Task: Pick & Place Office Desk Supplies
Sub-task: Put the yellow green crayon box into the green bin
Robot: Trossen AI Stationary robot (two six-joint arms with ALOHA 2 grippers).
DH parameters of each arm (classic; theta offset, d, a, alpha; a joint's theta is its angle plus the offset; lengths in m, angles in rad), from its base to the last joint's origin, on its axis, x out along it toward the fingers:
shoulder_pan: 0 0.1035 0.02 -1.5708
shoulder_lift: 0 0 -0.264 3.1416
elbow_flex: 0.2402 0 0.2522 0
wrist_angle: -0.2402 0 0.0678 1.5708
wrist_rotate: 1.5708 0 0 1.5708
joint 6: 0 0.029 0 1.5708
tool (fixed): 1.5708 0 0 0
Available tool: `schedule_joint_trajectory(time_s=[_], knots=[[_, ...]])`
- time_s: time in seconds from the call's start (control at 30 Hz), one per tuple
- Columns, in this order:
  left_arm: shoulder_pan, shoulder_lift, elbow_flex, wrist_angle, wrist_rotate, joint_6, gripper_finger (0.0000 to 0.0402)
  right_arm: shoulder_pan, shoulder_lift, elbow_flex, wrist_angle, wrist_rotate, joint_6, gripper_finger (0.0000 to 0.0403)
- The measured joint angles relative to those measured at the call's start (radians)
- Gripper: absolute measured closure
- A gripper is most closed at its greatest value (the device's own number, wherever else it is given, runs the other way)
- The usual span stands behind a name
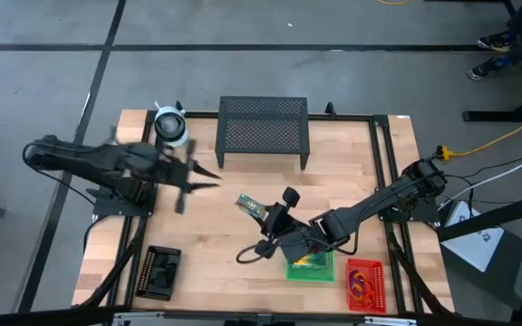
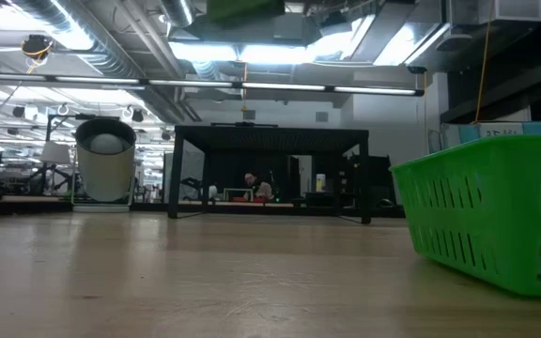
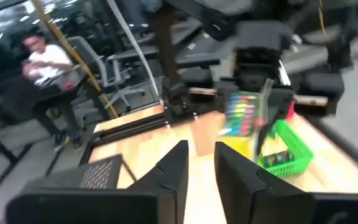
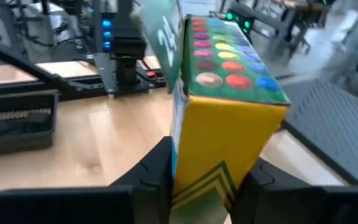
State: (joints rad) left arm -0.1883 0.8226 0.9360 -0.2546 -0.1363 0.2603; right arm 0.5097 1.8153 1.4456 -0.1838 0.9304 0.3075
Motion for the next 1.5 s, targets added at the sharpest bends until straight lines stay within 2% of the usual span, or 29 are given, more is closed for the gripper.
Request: schedule_joint_trajectory(time_s=[0.1,0.17,0.23,0.3,0.4,0.5,0.6,0.7,0.8,1.0,1.13,1.23,1.5], knots=[[0.0,-0.107,0.0,-0.103,0.013,-0.09,0.0309,0.017,0.0,0.0,0.089,-0.018,-0.13,0.0302],[0.0,-0.157,-0.011,-0.154,0.019,-0.126,0.0301,0.019,0.0,0.0,0.196,-0.097,-0.259,0.0302],[0.0,-0.2,-0.043,-0.186,0.024,-0.157,0.0297,0.015,-0.004,0.01,0.267,-0.265,-0.356,0.0302],[0.0,-0.231,-0.08,-0.198,0.026,-0.168,0.0295,-0.005,-0.006,0.058,0.242,-0.473,-0.375,0.0302],[0.0,-0.264,-0.141,-0.197,0.023,-0.171,0.0296,-0.045,-0.006,0.177,0.048,-0.665,-0.331,0.0302],[0.0,-0.27,-0.19,-0.161,0.023,-0.171,0.0297,-0.087,0.017,0.329,-0.263,-0.754,-0.283,0.0302],[0.0,-0.265,-0.212,-0.152,0.025,-0.171,0.0296,-0.122,0.066,0.457,-0.482,-0.859,-0.203,0.0302],[0.0,-0.244,-0.228,-0.116,0.024,-0.171,0.0294,-0.137,0.122,0.542,-0.59,-1.011,-0.133,0.0302],[0.0,-0.224,-0.238,-0.068,0.024,-0.17,0.0296,-0.127,0.187,0.595,-0.664,-1.105,-0.074,0.0302],[0.0,-0.192,-0.244,-0.057,0.024,-0.168,0.0299,-0.066,0.279,0.686,-0.926,-1.152,0.072,0.0302],[0.0,-0.178,-0.244,-0.054,0.024,-0.17,0.0297,-0.019,0.294,0.681,-1.04,-1.149,0.173,0.0302],[0.0,-0.171,-0.244,-0.055,0.025,-0.169,0.0297,0.022,0.293,0.668,-1.041,-1.1,0.205,0.0302],[0.0,-0.15,-0.244,-0.048,0.025,-0.171,0.0297,0.076,0.293,0.666,-1.196,-1.009,0.306,0.0302]])
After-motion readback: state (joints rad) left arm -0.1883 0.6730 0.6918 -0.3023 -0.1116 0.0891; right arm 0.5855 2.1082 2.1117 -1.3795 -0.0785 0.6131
